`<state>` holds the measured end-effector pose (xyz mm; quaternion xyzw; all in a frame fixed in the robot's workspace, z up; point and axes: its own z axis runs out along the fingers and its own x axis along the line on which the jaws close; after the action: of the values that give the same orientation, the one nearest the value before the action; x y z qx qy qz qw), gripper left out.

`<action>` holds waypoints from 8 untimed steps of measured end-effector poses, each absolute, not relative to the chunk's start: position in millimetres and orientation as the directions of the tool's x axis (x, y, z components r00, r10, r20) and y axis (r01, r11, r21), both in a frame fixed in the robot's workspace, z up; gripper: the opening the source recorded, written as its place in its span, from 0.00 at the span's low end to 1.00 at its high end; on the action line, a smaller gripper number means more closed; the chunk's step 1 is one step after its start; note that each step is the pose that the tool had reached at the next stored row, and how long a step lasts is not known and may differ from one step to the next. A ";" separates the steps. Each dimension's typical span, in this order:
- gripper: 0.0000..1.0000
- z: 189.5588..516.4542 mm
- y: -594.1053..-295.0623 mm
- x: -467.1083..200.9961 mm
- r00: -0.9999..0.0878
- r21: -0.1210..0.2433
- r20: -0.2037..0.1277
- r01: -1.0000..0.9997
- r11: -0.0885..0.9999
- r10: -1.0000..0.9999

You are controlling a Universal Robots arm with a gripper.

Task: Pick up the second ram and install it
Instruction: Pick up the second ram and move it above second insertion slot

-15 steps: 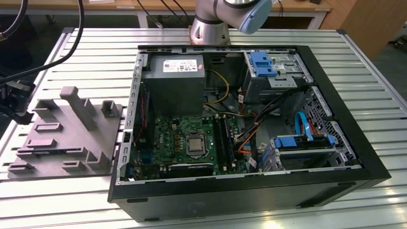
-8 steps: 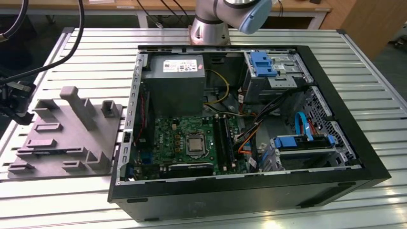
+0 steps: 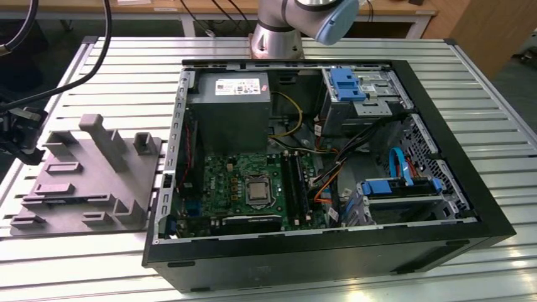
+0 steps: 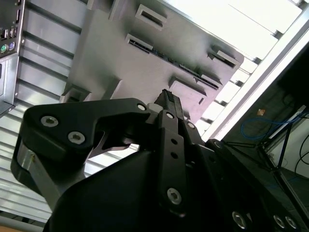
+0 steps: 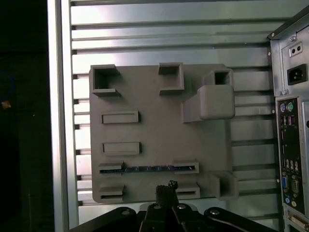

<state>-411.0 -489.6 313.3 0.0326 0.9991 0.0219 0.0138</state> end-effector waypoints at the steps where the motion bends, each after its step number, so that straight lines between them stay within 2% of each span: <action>1: 0.10 313.2 -489.6 -411.0 -0.998 0.045 -0.026 0.055 0.997 0.056; 8: 0.10 312.4 -489.6 -411.0 -0.998 0.045 -0.026 -0.067 0.997 -0.066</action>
<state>-411.0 -489.6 312.4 -0.0331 0.9991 0.0227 0.0124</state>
